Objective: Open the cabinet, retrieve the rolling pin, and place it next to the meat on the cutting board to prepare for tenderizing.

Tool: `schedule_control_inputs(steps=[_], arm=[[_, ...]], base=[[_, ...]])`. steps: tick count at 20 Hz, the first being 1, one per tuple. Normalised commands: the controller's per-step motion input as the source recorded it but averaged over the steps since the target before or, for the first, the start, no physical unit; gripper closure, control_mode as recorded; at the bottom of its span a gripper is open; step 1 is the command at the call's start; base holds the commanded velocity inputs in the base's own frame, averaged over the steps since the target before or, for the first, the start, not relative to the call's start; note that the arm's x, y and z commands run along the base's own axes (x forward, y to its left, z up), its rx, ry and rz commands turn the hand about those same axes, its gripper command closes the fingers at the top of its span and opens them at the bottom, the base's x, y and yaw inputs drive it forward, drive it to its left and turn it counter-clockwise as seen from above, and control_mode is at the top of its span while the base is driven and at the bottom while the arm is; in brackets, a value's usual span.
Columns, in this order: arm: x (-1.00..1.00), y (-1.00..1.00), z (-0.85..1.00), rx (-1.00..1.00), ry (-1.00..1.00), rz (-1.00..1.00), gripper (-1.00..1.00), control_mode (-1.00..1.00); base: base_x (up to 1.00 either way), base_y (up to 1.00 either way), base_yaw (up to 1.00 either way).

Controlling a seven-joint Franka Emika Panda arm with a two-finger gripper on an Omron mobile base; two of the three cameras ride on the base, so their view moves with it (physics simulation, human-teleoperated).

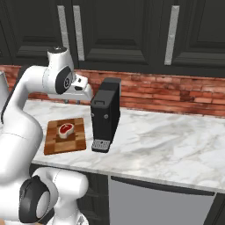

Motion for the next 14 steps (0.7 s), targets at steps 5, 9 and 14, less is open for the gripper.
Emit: schedule_control_inputs(steps=[5, 9, 14], arm=[[-0.11, 0.00, 0.00, 0.00, -0.02, 0.00, -1.00, -1.00], [-0.45, -0.02, 0.16, 0.00, -0.17, -0.08, -1.00, -1.00], [-0.40, -0.06, 0.61, 0.00, -0.26, -0.09, -1.00, -1.00]], base=[[0.00, 0.00, 0.00], [0.00, 0.00, 0.00], [0.00, 0.00, 0.00]])
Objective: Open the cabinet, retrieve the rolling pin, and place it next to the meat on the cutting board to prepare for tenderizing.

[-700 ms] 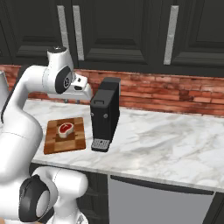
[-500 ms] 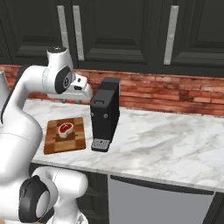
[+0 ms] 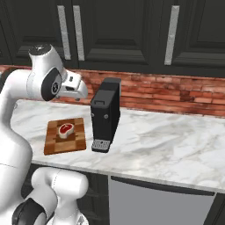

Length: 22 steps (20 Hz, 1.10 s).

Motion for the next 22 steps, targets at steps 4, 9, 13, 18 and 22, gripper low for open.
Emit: schedule_control_inputs(steps=[4, 9, 13, 18, 22], arm=[[-0.40, -0.02, 0.88, 0.00, -0.35, -0.04, -1.00, -1.00], [-0.35, 0.00, 0.82, -0.01, -0.38, 0.00, -1.00, -1.00], [-0.32, 0.00, 0.32, -0.01, -0.39, 0.00, -1.00, -1.00], [-0.19, 0.00, 0.00, 0.00, -0.30, 0.00, -1.00, -1.00], [-0.10, 0.00, 0.30, 0.00, -0.28, 0.00, -1.00, -1.00]], base=[[0.00, 0.00, 0.00], [0.00, 0.00, 0.00], [0.00, 0.00, 0.00], [0.00, 0.00, 0.00], [0.00, 0.00, 0.00]])
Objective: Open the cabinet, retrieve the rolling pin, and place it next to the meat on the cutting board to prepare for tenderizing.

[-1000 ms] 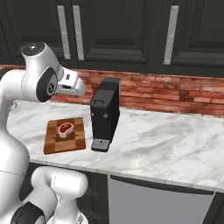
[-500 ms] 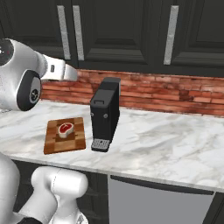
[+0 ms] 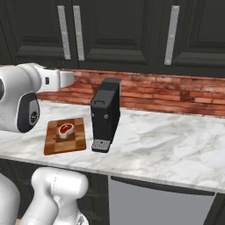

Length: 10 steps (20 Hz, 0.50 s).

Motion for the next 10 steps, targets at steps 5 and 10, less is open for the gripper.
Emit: schedule_control_inputs(steps=[5, 10], arm=[[-0.19, 0.00, 0.70, -0.01, -0.34, 0.00, -1.00, -1.00], [-0.07, 0.01, 0.23, 0.00, -0.18, 0.00, -1.00, -1.00]], base=[[0.00, 0.00, 0.00], [0.00, 0.00, 0.00]])
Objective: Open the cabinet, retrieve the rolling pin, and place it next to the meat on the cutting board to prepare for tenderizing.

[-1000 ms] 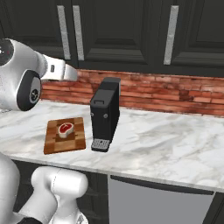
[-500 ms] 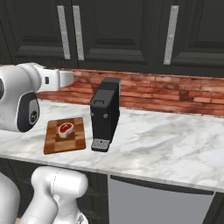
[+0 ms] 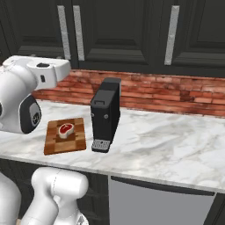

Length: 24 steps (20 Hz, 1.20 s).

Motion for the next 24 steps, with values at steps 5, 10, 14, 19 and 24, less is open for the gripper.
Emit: schedule_control_inputs(steps=[5, 10, 14, 19, 24], arm=[[0.01, 0.01, 0.00, 0.00, 0.00, 0.00, -1.00, -1.00], [0.22, 0.00, 0.00, 0.00, 0.01, 0.00, -1.00, -1.00], [0.32, 0.00, 0.11, 0.00, 0.00, 0.00, -1.00, -1.00], [0.31, 0.00, 0.16, 0.00, 0.02, 0.00, -1.00, -1.00], [0.49, 0.00, 0.04, 0.00, 0.08, 0.00, -1.00, -1.00]], base=[[0.00, 0.00, 0.00], [0.00, 0.00, 0.00], [0.00, 0.00, 0.00], [0.00, 0.00, 0.00], [0.00, 0.00, 0.00]])
